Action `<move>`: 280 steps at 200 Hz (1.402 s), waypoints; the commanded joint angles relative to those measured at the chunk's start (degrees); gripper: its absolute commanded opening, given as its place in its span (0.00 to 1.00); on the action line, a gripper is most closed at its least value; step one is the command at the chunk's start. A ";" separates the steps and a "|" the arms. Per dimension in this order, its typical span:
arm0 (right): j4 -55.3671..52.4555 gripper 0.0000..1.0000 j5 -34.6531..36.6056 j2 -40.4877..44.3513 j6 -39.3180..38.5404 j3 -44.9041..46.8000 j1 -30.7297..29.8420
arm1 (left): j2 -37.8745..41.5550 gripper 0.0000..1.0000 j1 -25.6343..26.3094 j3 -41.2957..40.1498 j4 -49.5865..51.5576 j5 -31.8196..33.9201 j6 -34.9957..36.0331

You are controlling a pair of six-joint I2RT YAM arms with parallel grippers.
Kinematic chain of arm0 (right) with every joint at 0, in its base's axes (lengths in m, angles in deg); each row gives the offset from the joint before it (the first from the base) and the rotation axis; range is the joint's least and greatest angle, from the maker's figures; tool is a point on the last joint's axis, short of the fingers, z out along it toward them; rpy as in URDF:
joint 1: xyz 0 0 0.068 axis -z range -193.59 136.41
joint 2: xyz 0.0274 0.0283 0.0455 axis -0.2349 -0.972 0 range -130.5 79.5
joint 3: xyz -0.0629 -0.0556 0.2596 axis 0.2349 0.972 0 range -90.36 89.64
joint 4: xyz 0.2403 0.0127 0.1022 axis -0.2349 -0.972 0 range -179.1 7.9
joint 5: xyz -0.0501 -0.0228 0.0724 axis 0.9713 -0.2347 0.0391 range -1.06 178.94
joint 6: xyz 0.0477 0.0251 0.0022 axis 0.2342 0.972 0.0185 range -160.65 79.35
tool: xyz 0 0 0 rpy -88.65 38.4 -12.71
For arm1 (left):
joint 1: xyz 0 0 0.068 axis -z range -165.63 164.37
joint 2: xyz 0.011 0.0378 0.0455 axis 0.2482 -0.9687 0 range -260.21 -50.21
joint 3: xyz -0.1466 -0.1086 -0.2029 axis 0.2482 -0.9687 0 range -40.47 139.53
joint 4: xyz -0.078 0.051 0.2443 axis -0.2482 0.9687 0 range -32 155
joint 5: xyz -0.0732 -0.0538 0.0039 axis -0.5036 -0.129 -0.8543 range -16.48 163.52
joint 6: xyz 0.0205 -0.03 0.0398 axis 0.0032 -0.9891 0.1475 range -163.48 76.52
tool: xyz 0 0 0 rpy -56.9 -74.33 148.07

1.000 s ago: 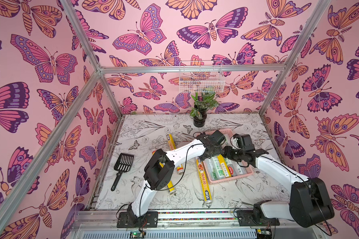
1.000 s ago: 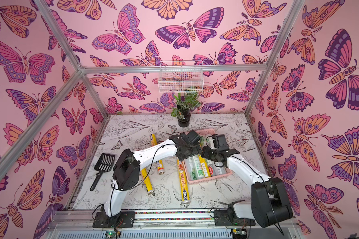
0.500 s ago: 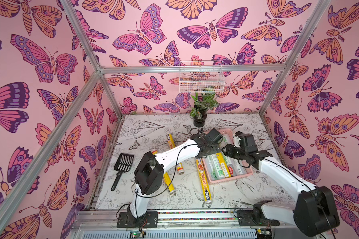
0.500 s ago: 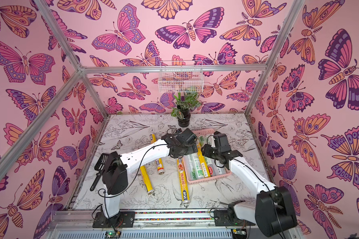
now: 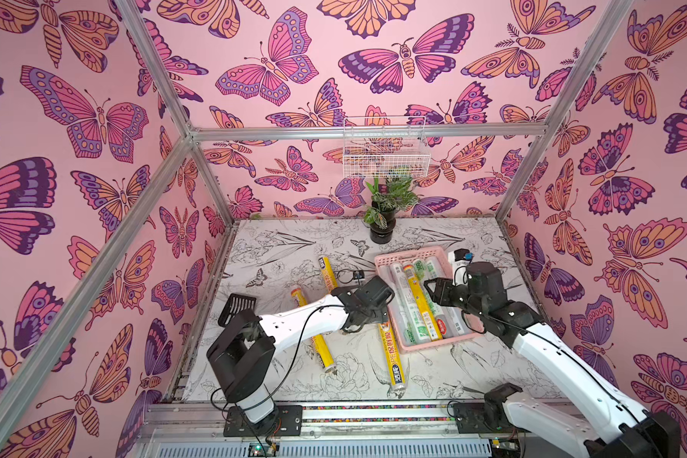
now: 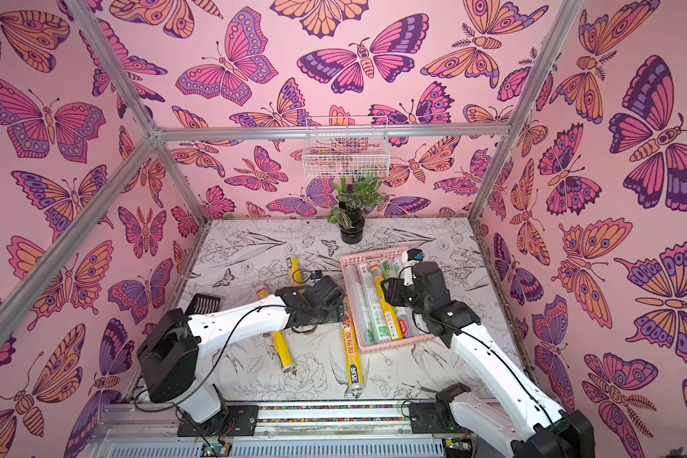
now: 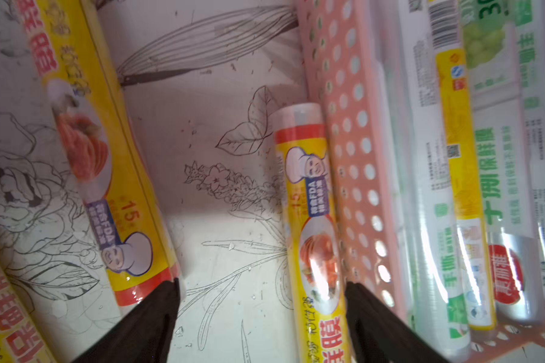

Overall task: Put the plastic wrap into the basket
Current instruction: Place the plastic wrap in the basket, then pick up the plastic wrap from the center of the board.

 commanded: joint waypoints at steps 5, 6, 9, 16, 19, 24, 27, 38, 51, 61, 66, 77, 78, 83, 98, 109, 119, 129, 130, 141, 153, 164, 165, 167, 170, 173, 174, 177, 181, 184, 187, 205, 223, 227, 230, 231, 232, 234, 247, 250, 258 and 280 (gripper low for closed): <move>-0.46 0.55 2.96 -1.88 -0.89 -0.56 -5.80 | 6.82 0.81 -1.94 -7.34 -5.90 -0.84 -4.53; -0.40 0.55 3.01 -2.00 -0.84 -0.64 -6.01 | 7.00 0.81 -2.02 -7.66 -5.95 -0.69 -4.61; -0.21 0.55 3.19 -2.43 -0.71 -0.81 -6.60 | 7.88 0.80 -2.26 -8.54 -5.89 -0.18 -5.19; 0.54 0.55 3.52 -3.53 -0.39 -1.29 -7.94 | 9.98 0.78 -2.69 -10.56 -5.89 0.95 -6.21; 0.78 0.55 3.64 -3.95 -0.33 -1.52 -8.39 | 10.97 0.77 -2.86 -11.40 -5.86 1.56 -6.55; 1.37 0.55 3.87 -4.75 -0.24 -1.94 -9.27 | 12.39 0.77 -3.15 -12.80 -5.85 2.52 -7.36; 1.59 0.55 3.97 -5.33 -0.15 -2.15 -9.90 | 13.50 0.76 -3.35 -13.68 -5.90 3.14 -7.70; 2.22 0.55 4.53 -7.32 0.07 -3.30 -11.83 | 16.96 0.76 -4.18 -16.62 -5.89 4.92 -9.10; 2.91 0.55 4.79 -9.77 0.13 -4.62 -13.79 | 21.64 0.75 -5.35 -19.96 -5.61 6.29 -10.41; 3.24 0.55 4.81 -11.64 0.25 -5.62 -14.94 | 24.76 0.72 -6.77 -22.60 -4.80 7.01 -12.00; 3.42 0.55 4.81 -12.44 0.18 -5.99 -15.44 | 26.00 0.71 -7.56 -23.93 -4.37 7.02 -12.67; 3.77 0.55 4.75 -14.21 0.32 -6.95 -16.48 | 28.31 0.71 -9.75 -25.96 -3.10 7.09 -13.46; 3.78 0.55 4.74 -14.40 0.34 -7.04 -16.57 | 28.60 0.71 -9.97 -26.11 -2.97 7.05 -13.60; 3.91 0.55 4.63 -15.14 0.34 -7.47 -17.02 | 29.67 0.70 -10.96 -26.73 -2.03 6.98 -14.00; 4.39 0.55 3.94 -17.20 0.35 -8.60 -18.27 | 31.96 0.69 -13.81 -28.33 -0.28 6.45 -13.97; 4.64 0.55 3.30 -18.70 0.32 -9.49 -19.11 | 32.88 0.68 -15.89 -28.88 1.07 6.00 -13.61; 4.83 0.55 2.90 -19.99 0.35 -10.38 -19.99 | 32.89 0.68 -17.79 -28.95 1.78 5.27 -13.00; 5.02 0.55 2.45 -21.33 0.34 -11.26 -20.98 | 32.32 0.68 -19.77 -28.82 2.00 3.80 -11.67; 5.02 0.55 2.36 -21.39 0.34 -11.35 -21.06 | 32.23 0.68 -19.99 -28.81 2.08 3.65 -11.56; 5.01 0.55 1.79 -22.99 0.26 -12.43 -22.02 | 31.11 0.68 -21.61 -28.35 2.10 2.10 -10.58; 5.01 0.55 1.46 -24.68 0.43 -13.52 -22.93 | 29.54 0.68 -22.25 -27.65 2.09 1.40 -9.71; 5.03 0.55 0.87 -26.01 0.47 -14.42 -23.62 | 28.07 0.68 -22.45 -26.84 2.21 1.30 -9.01; 5.06 0.55 0.82 -26.10 0.50 -14.47 -23.70 | 27.95 0.68 -22.48 -26.82 2.23 1.30 -9.00; 5.09 0.55 0.72 -26.22 0.47 -14.68 -23.76 | 27.69 0.68 -22.49 -26.75 2.25 1.35 -9.00; 5.11 0.55 0.60 -26.63 0.56 -14.87 -23.90 | 27.34 0.68 -22.62 -26.64 2.21 1.39 -9.11; 5.10 0.55 0.47 -27.05 0.61 -14.97 -24.11 | 26.94 0.68 -22.66 -26.42 2.17 1.32 -9.16; 5.10 0.55 0.45 -27.15 0.61 -15.09 -24.12 | 26.86 0.68 -22.71 -26.43 2.17 1.31 -9.17; 5.10 0.55 0.36 -27.29 0.72 -15.32 -24.28 | 26.39 0.68 -22.80 -26.27 2.10 1.19 -9.11; 5.09 0.55 0.23 -27.77 0.79 -15.52 -24.40 | 25.81 0.68 -23.03 -25.99 2.12 1.03 -9.08; 5.10 0.55 0.13 -28.04 0.91 -15.64 -24.52 | 25.19 0.68 -23.14 -25.80 2.07 0.78 -8.92; 5.17 0.55 0.10 -28.31 0.92 -15.85 -24.64 | 24.76 0.68 -23.33 -25.48 2.08 0.52 -8.72; 5.02 0.55 -0.46 -29.50 1.31 -16.54 -25.00 | 22.14 0.68 -23.73 -24.13 2.12 -0.66 -8.56; 4.84 0.55 -0.90 -30.23 1.34 -16.99 -25.10 | 18.54 0.68 -23.82 -23.24 2.09 -1.05 -8.01; 4.77 0.55 -0.89 -30.32 1.39 -17.06 -25.11 | 18.12 0.68 -23.82 -23.11 2.16 -1.14 -7.86; 4.71 0.55 -0.93 -30.40 1.39 -17.05 -25.11 | 17.56 0.68 -23.89 -23.02 2.14 -1.27 -7.80; 4.68 0.55 -0.96 -30.41 1.35 -17.05 -25.10 | 17.43 0.68 -23.90 -23.01 2.15 -1.26 -7.78; 4.67 0.55 -0.93 -30.46 1.33 -17.06 -25.15 | 17.27 0.68 -23.90 -22.97 2.12 -1.34 -7.77; 4.66 0.55 -0.89 -30.43 1.32 -16.99 -25.11 | 16.98 0.68 -23.95 -22.93 2.09 -1.44 -7.81; 4.41 0.55 -0.90 -30.66 1.37 -17.21 -25.10 | 15.32 0.67 -23.99 -22.83 2.12 -2.07 -7.94; 4.40 0.55 -0.90 -30.73 1.39 -17.20 -25.10 | 15.06 0.67 -24.00 -22.79 2.12 -2.25 -7.94; 4.30 0.56 -0.82 -30.75 1.33 -17.23 -25.11 | 14.19 0.66 -24.08 -22.74 2.14 -2.66 -7.77; 4.22 0.56 -0.55 -30.69 1.33 -17.22 -25.12 | 12.79 0.64 -24.09 -22.74 2.17 -3.43 -7.15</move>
